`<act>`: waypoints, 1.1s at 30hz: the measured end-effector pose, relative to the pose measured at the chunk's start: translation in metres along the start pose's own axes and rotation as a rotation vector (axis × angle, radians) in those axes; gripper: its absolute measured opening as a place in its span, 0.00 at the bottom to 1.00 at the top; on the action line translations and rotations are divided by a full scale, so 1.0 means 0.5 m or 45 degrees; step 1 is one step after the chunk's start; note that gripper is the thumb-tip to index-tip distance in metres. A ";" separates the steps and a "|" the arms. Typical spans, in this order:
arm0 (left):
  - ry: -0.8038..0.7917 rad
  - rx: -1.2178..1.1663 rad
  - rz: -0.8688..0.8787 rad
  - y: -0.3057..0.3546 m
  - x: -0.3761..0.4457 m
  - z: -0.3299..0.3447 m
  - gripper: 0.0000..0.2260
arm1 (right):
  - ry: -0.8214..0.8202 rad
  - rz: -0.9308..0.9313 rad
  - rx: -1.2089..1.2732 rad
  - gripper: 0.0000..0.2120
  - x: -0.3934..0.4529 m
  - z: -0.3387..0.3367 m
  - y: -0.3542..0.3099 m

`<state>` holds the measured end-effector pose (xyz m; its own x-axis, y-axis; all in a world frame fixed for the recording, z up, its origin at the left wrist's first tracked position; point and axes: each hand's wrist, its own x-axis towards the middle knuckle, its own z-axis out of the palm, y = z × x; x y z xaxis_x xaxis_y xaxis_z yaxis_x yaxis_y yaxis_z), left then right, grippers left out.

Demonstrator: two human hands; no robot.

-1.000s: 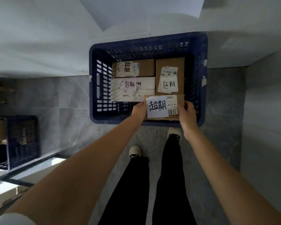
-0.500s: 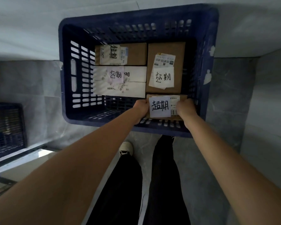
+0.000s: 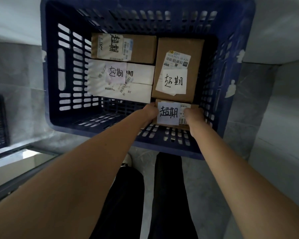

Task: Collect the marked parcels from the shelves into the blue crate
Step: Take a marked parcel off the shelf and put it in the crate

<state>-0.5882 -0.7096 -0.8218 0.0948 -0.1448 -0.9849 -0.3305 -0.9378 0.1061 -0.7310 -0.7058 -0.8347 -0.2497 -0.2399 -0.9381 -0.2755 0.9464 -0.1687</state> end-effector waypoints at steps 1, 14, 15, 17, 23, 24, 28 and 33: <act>-0.009 0.007 0.006 -0.001 0.001 -0.001 0.19 | 0.010 0.003 0.002 0.20 -0.001 0.002 0.000; 0.309 0.315 0.312 0.014 -0.165 -0.076 0.20 | 0.371 -0.743 -0.266 0.21 -0.213 0.026 -0.030; 0.348 0.381 0.369 0.012 -0.194 -0.088 0.21 | 0.414 -0.869 -0.400 0.22 -0.244 0.023 -0.038; 0.481 0.550 0.505 0.009 -0.256 -0.117 0.21 | 0.481 -1.054 -0.635 0.24 -0.307 0.014 -0.058; 0.911 0.947 0.881 -0.039 -0.440 -0.244 0.24 | 0.544 -1.486 -1.042 0.26 -0.495 0.017 -0.139; 0.961 1.002 0.907 -0.054 -0.466 -0.269 0.25 | 0.557 -1.546 -1.067 0.26 -0.524 0.029 -0.153; 1.190 1.090 0.923 -0.135 -0.562 -0.379 0.28 | 0.535 -1.744 -1.166 0.28 -0.636 0.103 -0.183; 1.460 0.913 0.816 -0.298 -0.713 -0.516 0.29 | 0.491 -1.990 -1.317 0.28 -0.806 0.229 -0.185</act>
<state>-0.3305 -0.5995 -0.4511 0.3126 -0.9419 -0.1227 -0.9464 -0.3199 0.0442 -0.4987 -0.6717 -0.4760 0.6099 -0.7923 -0.0178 -0.7548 -0.5740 -0.3174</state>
